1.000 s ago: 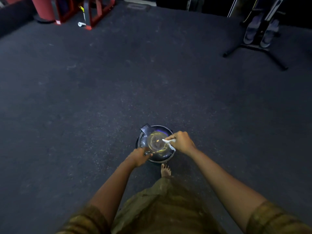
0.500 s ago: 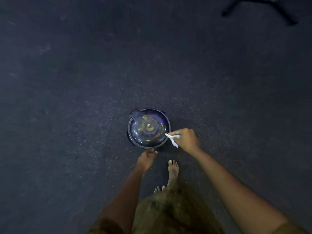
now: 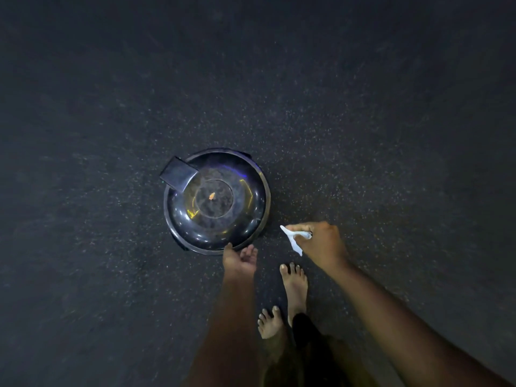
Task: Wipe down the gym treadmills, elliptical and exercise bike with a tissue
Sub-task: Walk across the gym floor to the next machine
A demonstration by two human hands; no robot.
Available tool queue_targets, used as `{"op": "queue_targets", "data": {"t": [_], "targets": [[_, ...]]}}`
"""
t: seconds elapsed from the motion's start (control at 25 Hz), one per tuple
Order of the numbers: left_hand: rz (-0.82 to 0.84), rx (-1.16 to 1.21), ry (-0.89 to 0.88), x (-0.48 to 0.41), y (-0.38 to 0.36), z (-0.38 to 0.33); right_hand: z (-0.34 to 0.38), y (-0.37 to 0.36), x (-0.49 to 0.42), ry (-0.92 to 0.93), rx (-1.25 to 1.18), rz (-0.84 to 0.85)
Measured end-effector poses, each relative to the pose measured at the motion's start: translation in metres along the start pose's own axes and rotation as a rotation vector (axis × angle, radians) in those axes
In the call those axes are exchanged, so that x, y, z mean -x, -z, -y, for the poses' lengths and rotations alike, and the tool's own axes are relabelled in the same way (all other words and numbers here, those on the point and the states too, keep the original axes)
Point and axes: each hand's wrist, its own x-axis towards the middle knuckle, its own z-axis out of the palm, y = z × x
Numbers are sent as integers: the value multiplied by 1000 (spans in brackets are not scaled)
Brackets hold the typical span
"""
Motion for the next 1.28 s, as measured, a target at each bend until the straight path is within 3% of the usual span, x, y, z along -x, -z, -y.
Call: {"op": "queue_targets", "data": {"t": [0.24, 0.48, 0.64, 0.92, 1.08, 1.28], "targets": [[-42, 170, 3, 13, -6, 6, -1, 0, -10, -46, 7, 25], [-14, 210, -87, 33, -4, -2, 12, 7, -19, -62, -30, 37], [57, 166, -149, 72, 19, -24, 37, 6, -17, -180, -130, 74], [160, 240, -209, 102, 19, -73, 98, -29, -25, -377, -486, 331], [153, 209, -193, 101, 19, -67, 93, -32, -13, -324, -367, 192], [96, -1, -130, 94, 25, -39, 66, -19, 25, -306, -336, 151]]}}
